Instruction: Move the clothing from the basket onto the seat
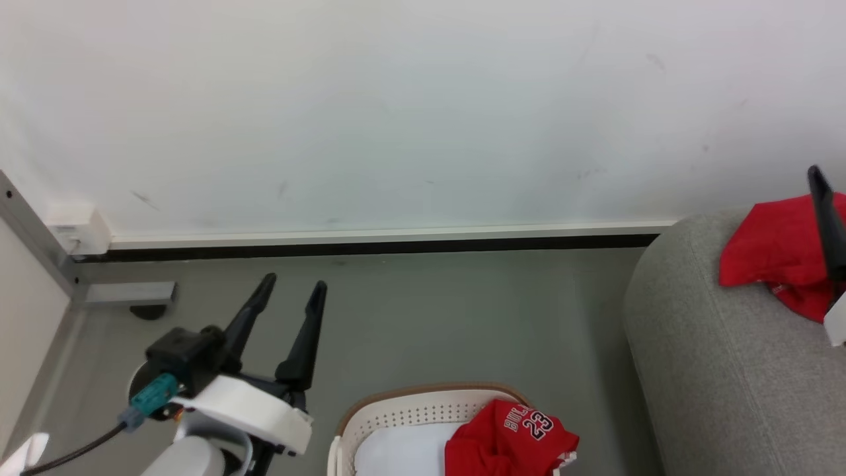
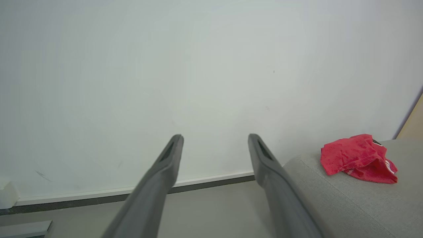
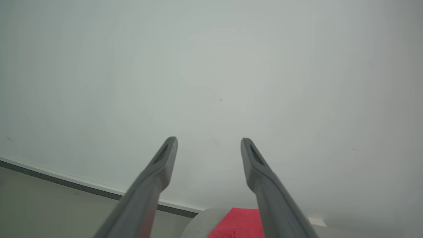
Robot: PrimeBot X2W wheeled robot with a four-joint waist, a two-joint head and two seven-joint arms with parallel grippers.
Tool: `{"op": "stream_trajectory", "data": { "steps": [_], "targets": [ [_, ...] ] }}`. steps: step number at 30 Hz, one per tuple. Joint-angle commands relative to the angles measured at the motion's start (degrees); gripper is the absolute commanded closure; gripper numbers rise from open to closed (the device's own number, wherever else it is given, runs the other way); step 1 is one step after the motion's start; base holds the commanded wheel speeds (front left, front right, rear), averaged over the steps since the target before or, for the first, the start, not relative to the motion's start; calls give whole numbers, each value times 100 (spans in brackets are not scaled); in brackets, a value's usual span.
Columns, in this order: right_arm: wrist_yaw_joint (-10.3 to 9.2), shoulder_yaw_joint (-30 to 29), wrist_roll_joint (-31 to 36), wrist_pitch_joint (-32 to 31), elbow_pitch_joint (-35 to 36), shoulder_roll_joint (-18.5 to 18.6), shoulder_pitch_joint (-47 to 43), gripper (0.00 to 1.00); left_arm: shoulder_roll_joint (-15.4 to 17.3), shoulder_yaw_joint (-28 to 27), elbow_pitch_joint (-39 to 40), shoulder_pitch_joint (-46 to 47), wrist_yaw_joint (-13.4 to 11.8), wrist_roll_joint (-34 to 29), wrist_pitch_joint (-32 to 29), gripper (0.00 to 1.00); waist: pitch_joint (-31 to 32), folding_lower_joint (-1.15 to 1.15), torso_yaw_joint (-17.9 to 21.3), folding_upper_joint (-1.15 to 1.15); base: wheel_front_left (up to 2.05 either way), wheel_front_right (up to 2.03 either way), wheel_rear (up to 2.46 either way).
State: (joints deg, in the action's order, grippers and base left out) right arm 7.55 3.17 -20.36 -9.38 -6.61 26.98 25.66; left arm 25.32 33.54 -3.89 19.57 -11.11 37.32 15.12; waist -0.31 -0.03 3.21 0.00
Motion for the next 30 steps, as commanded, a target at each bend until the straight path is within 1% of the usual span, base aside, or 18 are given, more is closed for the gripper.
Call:
{"op": "stream_trajectory", "data": {
  "steps": [1, 4, 6, 11, 13, 17, 22, 28, 29, 30],
  "targets": [
    [-12, -83, 82, 120, 134, -202, -292, 0, 46, -143, 50, -240, -63, -42, 2, 0, 144, 3, -157, 0, 0, 0, 0],
    [-12, -252, 211, 391, 415, -651, -763, 0, 87, -520, 145, -529, -121, -175, 3, 0, 179, 3, -212, 0, 0, 0, 0],
    [-12, -280, 259, 584, 548, -969, -1088, 0, 69, -725, 179, -712, -110, -265, 2, 0, 180, 3, -237, 0, 0, 0, 0],
    [-12, -256, 453, 1152, 652, -1515, -1822, 0, -88, -1140, 254, -1118, -13, -553, 3, 0, 201, 3, -305, 0, 0, 0, 0],
    [-12, -177, 490, 1326, 573, -1699, -2056, 0, -224, -1400, 392, -1247, 56, -708, 4, 0, 210, 3, -306, 0, 0, 0, 0],
    [-13, -5, 550, 1726, 377, -1962, -2322, 0, -517, -1828, 543, -1723, 213, -1080, 3, 0, 203, 3, -261, 0, 0, 0, 0],
    [-13, 81, 713, 2122, 98, -2207, -2622, 0, -906, -2214, 400, -2129, 497, -1401, 3, 0, 204, 3, -291, 0, 0, 0, 0],
    [-13, 175, 856, 2296, -126, -2354, -2744, 0, -1340, -2612, 259, -2353, 795, -1737, 4, 0, 191, 3, -256, 0, 0, 0, 0],
    [-13, 183, 871, 2309, -151, -2371, -2728, 0, -1400, -2664, 238, -2369, 849, -1786, 4, 0, 182, 3, -248, 0, 0, 0, 0],
    [-13, 183, 871, 2309, -151, -2371, -2728, 0, -1400, -2664, 238, -2369, 849, -1786, 4, 0, 182, 3, -248, 0, 0, 0, 0]
  ]
}}
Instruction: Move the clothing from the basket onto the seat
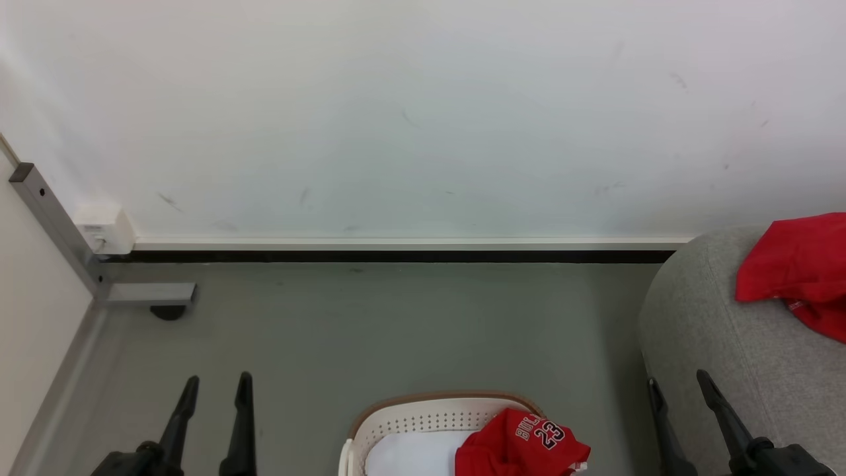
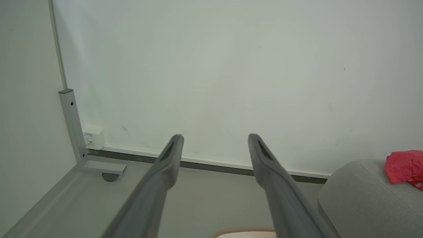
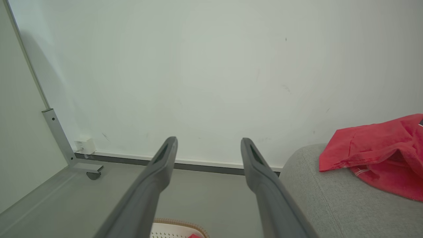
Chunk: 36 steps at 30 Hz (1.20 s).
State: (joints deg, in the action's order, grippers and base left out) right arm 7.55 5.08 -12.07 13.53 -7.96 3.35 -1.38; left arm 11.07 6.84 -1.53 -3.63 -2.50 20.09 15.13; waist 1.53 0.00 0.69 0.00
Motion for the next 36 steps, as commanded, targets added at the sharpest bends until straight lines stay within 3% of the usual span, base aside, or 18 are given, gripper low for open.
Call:
{"op": "stream_trajectory", "data": {
  "steps": [1, 15, 28, 36],
  "targets": [
    [-13, -1, 62, 26, -35, -17, -5, 0, -31, -51, -25, -60, 37, -100, 2, 0, -9, 0, 11, 0, 0, 0, 0],
    [-13, 79, 79, 73, -194, -51, 208, 0, -475, -530, -255, 65, 584, -559, 3, 0, -48, 0, 49, 0, 0, 0, 0],
    [-13, 196, 77, 67, -237, -51, 315, 0, -671, -550, -386, 189, 804, -780, 3, 0, -63, 0, 135, 0, 0, 0, 0],
    [-13, 206, 133, -6, -167, -52, 622, 0, -672, -315, -580, 520, 919, -838, 3, 0, -359, 0, 507, 0, 0, 0, 0]
  ]
}}
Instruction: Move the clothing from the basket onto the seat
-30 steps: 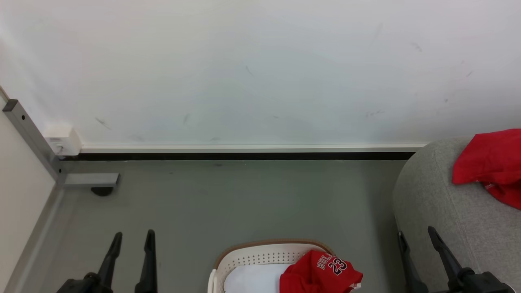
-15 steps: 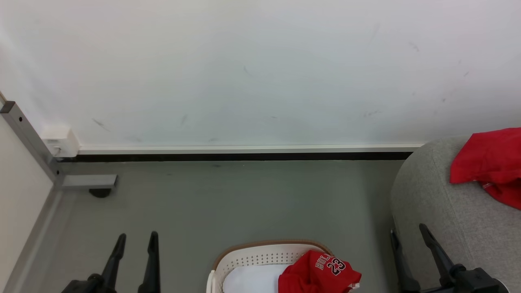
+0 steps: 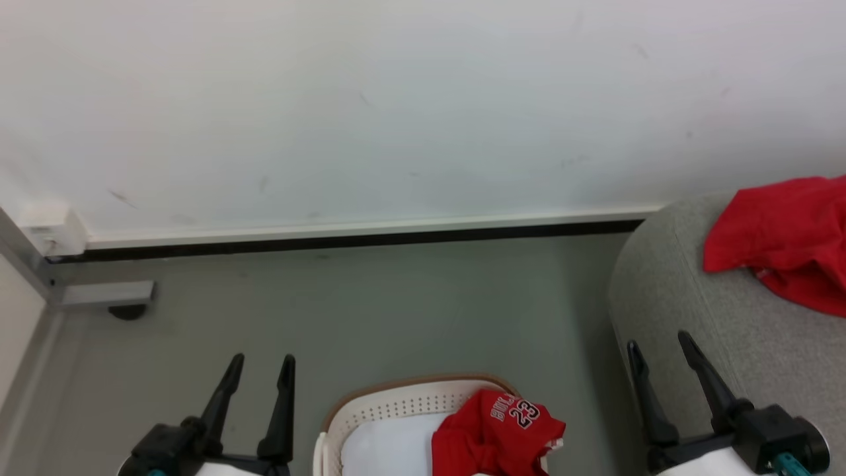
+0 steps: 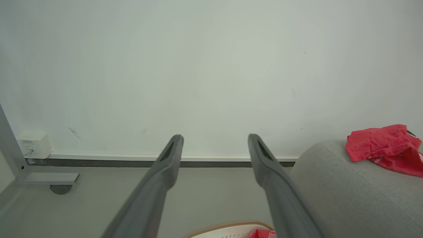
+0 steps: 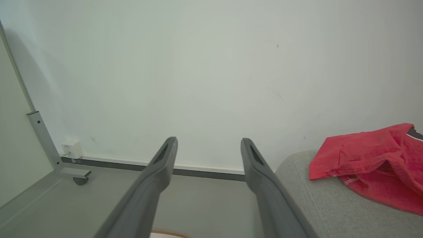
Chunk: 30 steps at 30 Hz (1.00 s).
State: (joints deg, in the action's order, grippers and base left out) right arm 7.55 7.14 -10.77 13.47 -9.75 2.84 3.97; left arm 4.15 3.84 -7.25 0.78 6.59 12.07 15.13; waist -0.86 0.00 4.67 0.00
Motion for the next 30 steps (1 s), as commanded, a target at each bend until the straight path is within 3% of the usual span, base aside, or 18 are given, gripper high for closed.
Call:
{"op": "stream_trajectory", "data": {
  "steps": [1, 16, 30],
  "targets": [
    [-13, 19, 28, -6, 29, -1, 167, 0, 49, 1, -42, 126, 24, -37, 3, 0, -194, 0, 169, 0, 0, 0, 0],
    [-13, -315, 102, 118, 394, 3, 1182, 0, 573, 851, -763, 1361, 94, 29, -61, 0, -1576, 0, 776, 0, 0, 0, 0],
    [-13, -635, 99, 172, 856, 1, 2092, 0, 1301, 2869, -1649, 3034, 87, 485, -575, 0, -3015, 0, 1085, 0, 0, 0, 0]
  ]
}}
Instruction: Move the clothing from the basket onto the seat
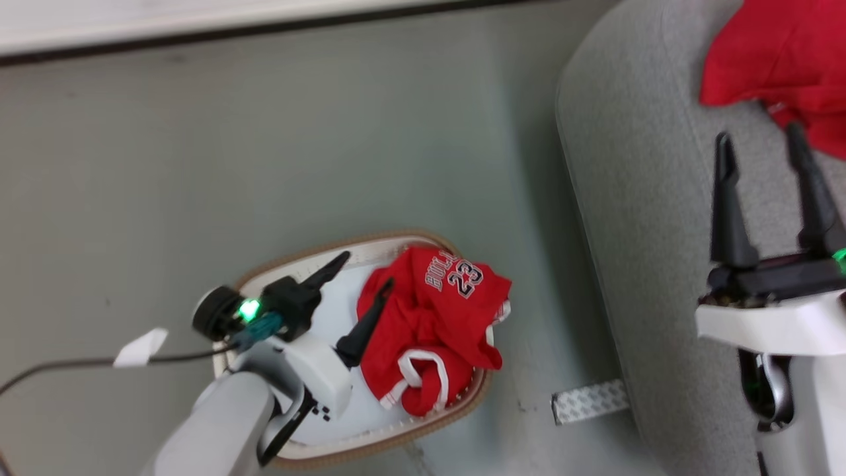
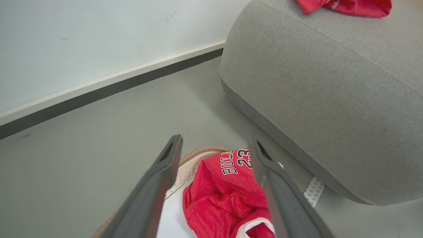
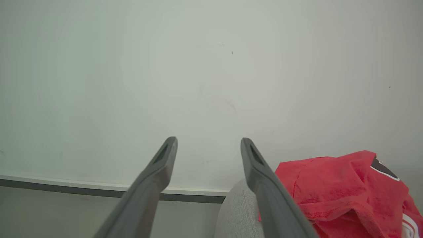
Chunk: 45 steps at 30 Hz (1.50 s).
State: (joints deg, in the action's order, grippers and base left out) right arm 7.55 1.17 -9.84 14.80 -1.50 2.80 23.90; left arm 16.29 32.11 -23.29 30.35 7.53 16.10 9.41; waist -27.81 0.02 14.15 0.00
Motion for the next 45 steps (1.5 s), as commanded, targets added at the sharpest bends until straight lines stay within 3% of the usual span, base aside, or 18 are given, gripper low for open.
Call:
{"op": "stream_trajectory", "data": {
  "steps": [1, 19, 30, 38, 44, 45],
  "targets": [
    [-13, -58, 10, 31, 83, 2, 157, 0, 107, 195, -123, 201, -8, 136, -44, 0, -421, -2, 159, 0, 0, 0, 0],
    [-13, -198, -430, 35, 1018, 1, 936, 0, 546, 2555, -1595, 1951, -7, 1008, -577, 0, -1944, -2, 643, 0, 0, 0, 0],
    [-13, -86, -680, 36, 1235, 2, 779, 0, 707, 3748, -2349, 2701, -7, 1595, -1029, 0, -2485, -2, 952, 0, 0, 0, 0],
    [-13, 47, -472, 36, 1412, 2, 567, 0, 701, 4096, -2616, 2920, -6, 1687, -1158, 0, -2669, -2, 729, 0, 18, 18, 18],
    [-13, 119, -342, 36, 1549, 3, 483, 0, 720, 4134, -2345, 2854, -6, 1503, -938, 0, -2732, -2, 624, 0, 9, 9, 9],
    [-13, 117, -337, 36, 1544, 3, 470, 0, 717, 4133, -2273, 2835, -6, 1500, -876, 36, -2737, -2, 621, 0, 0, 0, 0]
  ]
}}
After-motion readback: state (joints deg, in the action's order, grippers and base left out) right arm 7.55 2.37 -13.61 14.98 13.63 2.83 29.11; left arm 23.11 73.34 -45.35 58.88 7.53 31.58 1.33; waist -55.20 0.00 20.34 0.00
